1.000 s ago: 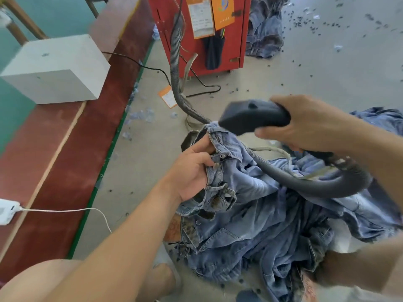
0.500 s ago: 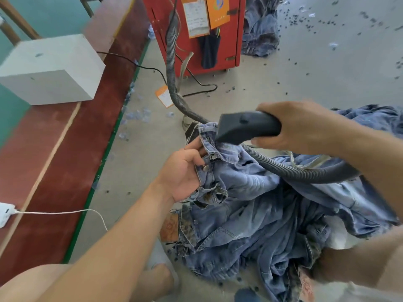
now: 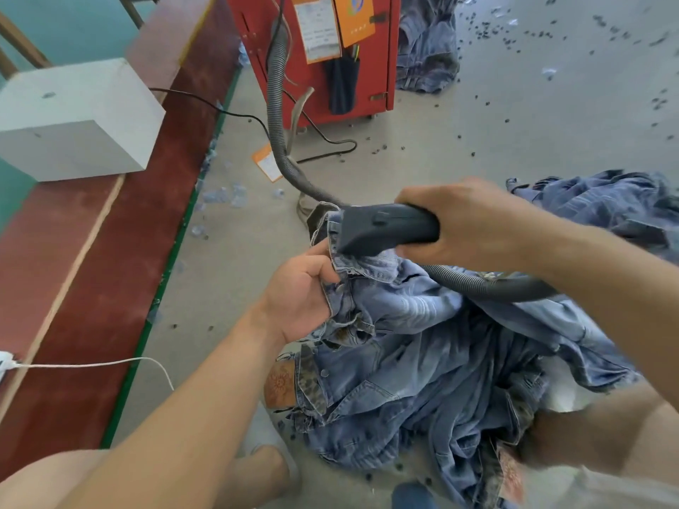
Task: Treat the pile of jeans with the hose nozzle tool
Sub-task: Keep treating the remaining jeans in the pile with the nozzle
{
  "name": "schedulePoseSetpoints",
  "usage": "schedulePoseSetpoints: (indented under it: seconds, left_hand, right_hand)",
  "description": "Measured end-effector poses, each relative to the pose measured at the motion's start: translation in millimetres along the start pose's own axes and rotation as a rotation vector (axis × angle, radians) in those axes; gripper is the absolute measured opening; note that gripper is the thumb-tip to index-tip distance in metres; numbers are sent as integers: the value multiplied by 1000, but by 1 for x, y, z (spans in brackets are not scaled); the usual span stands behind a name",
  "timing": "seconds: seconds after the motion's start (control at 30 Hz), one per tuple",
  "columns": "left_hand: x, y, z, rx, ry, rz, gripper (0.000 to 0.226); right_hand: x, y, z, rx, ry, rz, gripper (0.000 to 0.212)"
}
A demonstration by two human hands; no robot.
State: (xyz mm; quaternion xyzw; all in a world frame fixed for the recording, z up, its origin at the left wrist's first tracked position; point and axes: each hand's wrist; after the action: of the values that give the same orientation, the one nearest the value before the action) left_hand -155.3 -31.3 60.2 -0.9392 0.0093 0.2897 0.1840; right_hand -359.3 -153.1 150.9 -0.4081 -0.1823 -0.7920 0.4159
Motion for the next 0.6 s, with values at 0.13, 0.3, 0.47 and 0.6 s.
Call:
schedulePoseSetpoints:
  seconds: [0.13,0.3,0.47,0.6]
  left_hand:
    - [-4,-1,3,37,75,5,66]
    - [6,-2,-4,6,-62,-8,80]
    - [8,-4,5,44,-152,41,74]
    - [10,-1,0,61,-51,-250,62]
  right_hand:
    - [-4,10,9,104,105,-102,21]
    - [16,6,-8,29,18,-35,21]
    - [-17,8,7,119,21,59,27]
    - [-3,20,-10,86,123,-103,29]
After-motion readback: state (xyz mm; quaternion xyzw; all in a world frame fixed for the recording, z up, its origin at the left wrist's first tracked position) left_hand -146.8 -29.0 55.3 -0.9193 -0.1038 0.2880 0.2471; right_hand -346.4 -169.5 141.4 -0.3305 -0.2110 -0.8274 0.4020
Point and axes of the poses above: each hand's wrist, its own y-axis towards the middle knuckle, its own x-axis out of the back of the hand, z = x × y, and after that the axes turned 10 degrees about y, right-handed
